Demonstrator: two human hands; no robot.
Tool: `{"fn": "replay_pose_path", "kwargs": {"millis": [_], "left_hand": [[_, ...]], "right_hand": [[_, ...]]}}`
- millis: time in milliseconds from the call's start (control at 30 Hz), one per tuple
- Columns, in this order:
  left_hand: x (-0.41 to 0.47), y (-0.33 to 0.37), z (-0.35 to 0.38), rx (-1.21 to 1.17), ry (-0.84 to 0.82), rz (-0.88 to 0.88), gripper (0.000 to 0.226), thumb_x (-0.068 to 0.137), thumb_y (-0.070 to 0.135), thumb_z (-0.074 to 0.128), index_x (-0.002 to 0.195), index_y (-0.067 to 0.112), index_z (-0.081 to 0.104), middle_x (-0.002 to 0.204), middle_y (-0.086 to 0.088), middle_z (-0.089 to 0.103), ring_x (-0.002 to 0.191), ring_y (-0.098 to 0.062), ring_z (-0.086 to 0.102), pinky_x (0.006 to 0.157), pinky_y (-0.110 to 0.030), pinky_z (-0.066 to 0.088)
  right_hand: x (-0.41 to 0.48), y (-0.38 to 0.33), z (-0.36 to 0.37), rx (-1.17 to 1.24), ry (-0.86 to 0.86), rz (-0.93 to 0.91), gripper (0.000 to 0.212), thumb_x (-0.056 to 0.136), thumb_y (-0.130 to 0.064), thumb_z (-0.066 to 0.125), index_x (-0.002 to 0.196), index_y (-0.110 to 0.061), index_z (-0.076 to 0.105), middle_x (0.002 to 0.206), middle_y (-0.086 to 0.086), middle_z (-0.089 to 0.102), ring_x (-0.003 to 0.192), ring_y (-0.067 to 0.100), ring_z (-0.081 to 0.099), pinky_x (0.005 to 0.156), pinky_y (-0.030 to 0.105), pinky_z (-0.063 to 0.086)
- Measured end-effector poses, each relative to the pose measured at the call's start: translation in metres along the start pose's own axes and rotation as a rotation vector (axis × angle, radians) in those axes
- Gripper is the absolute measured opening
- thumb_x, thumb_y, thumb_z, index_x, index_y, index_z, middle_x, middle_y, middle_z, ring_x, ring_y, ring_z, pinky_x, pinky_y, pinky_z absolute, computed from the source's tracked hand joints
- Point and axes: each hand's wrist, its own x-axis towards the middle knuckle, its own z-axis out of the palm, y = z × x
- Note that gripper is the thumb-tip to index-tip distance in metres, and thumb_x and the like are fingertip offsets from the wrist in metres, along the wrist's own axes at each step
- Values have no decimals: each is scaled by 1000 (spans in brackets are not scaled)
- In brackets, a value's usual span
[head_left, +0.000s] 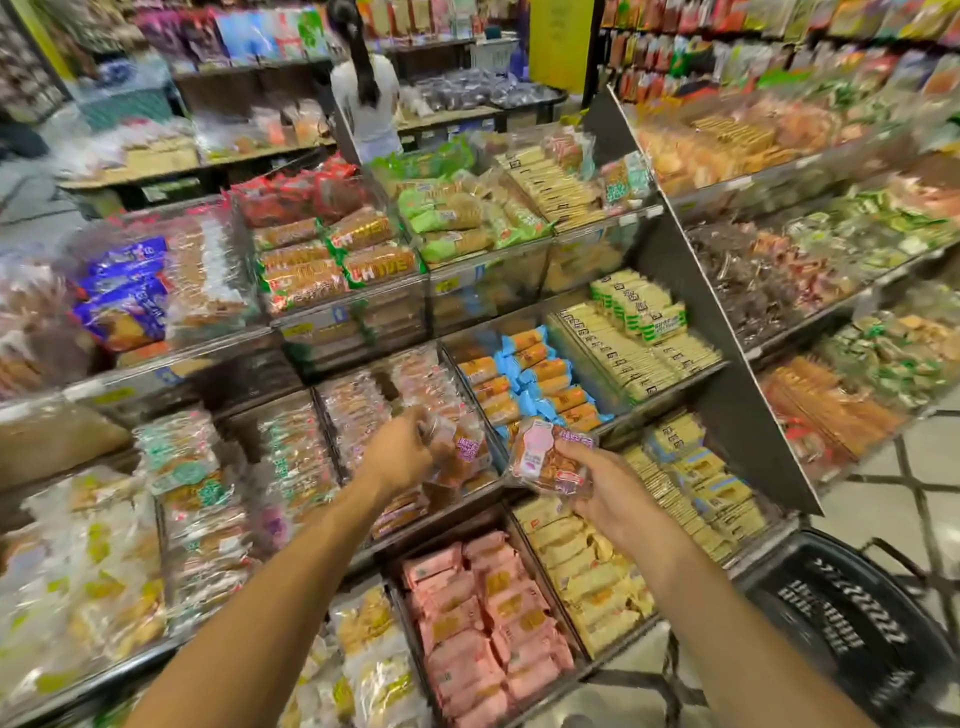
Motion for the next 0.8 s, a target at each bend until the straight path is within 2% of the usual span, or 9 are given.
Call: {"fn": "replay_pose_path", "kwargs": {"millis": [67, 133, 300, 467, 533, 600, 700, 733, 800], "left_hand": [[15, 4, 10, 168, -33, 55, 34, 99, 39, 68, 123, 21, 52, 97, 2, 72, 82, -19, 66, 68, -35, 53], [26, 8, 19, 296, -76, 107, 37, 101, 40, 65, 131, 24, 51, 114, 3, 73, 93, -18, 68, 73, -31, 50], [41, 19, 41, 554, -115, 228, 28, 102, 45, 57, 124, 27, 54, 113, 0, 68, 96, -27, 70, 77, -38, 55], [38, 11, 64, 673, -31, 283, 31, 101, 45, 58, 124, 25, 56, 116, -1, 49, 80, -28, 66, 59, -40, 46], [36, 7, 70, 710, 48, 258, 37, 95, 47, 65, 122, 23, 60, 117, -1, 54, 97, -27, 60, 71, -40, 49], [33, 5, 77, 752, 164, 210, 48, 87, 50, 73, 121, 20, 60, 114, -2, 58, 100, -25, 52, 81, -39, 47], [28, 0, 83, 645, 219, -4, 66, 81, 55, 80, 122, 15, 47, 109, -4, 50, 85, -18, 50, 72, -33, 51], [27, 1, 83, 608, 211, -81, 69, 82, 58, 79, 121, 15, 43, 108, -3, 49, 79, -17, 53, 66, -33, 54], [27, 4, 81, 573, 173, -175, 67, 84, 64, 74, 121, 17, 43, 108, -2, 54, 76, -20, 62, 63, -38, 59]], "right_hand": [[15, -7, -5, 3, -13, 9, 39, 94, -24, 76, 127, -4, 69, 114, 17, 77, 97, 27, 72, 75, 35, 55], [29, -14, -10, -12, -20, 23, 37, 95, -25, 75, 127, -7, 69, 115, 14, 78, 93, 22, 73, 79, 34, 54], [62, -35, -14, -3, -57, 50, 31, 96, -23, 74, 124, -9, 68, 115, 14, 78, 89, 19, 74, 72, 30, 54], [93, -38, -19, -24, -86, 67, 52, 91, -27, 79, 138, -16, 57, 112, 8, 79, 108, 26, 74, 81, 36, 54], [103, -36, -19, -54, -107, 75, 60, 88, -28, 83, 141, -16, 57, 111, 7, 79, 107, 26, 75, 81, 37, 57], [109, -35, -17, -101, -133, 61, 60, 85, -31, 86, 137, -14, 61, 112, 7, 79, 105, 25, 75, 81, 37, 58], [114, -32, -10, -360, -125, -95, 67, 81, -40, 88, 137, -18, 60, 121, 13, 70, 114, 33, 68, 97, 44, 56], [113, -32, -7, -487, -144, -194, 63, 82, -41, 87, 132, -12, 61, 119, 18, 67, 113, 37, 66, 96, 44, 54], [111, -32, 0, -624, -204, -356, 44, 85, -39, 85, 106, -8, 62, 95, 15, 60, 93, 32, 64, 83, 39, 51]]}}
